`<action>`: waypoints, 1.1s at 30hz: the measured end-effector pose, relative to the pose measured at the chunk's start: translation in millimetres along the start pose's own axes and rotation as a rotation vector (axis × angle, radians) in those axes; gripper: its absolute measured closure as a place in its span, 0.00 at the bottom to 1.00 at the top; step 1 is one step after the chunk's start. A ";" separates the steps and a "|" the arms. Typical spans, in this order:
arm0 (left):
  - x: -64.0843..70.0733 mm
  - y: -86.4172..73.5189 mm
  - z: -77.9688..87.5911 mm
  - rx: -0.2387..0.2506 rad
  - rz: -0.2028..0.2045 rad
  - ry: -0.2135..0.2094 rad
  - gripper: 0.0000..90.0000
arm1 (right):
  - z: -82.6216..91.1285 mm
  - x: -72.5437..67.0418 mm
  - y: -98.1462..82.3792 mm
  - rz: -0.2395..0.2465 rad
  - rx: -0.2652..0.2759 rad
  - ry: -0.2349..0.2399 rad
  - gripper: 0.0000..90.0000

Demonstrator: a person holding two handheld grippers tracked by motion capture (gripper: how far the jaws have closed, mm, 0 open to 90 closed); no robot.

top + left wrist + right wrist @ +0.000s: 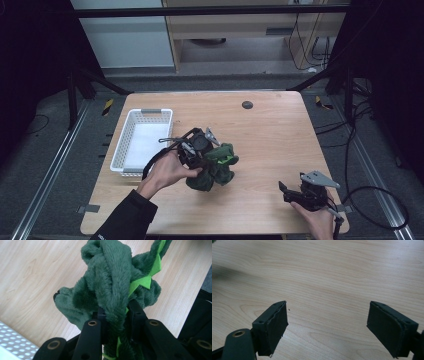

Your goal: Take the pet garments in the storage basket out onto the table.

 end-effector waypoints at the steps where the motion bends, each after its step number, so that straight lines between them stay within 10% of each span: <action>1: 0.6 -0.1 -1.5 0.000 0.000 -0.002 0.84 | -0.1 -0.1 -0.1 0.001 -0.001 0.000 0.18; 33: 21.0 -8.4 -56.6 -0.090 -0.074 -0.058 0.68 | -1.2 -0.7 -1.3 0.008 -0.008 0.003 0.18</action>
Point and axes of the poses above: each handheld gripper's, and its own axes: z roughly backward along the jaws, y roughly out of its top, x roughly to its right, the point moved 4 cm from there along -z, roughly forward along the jaws, and after that the axes turned 10 degrees about z, right-handed, at the moved point
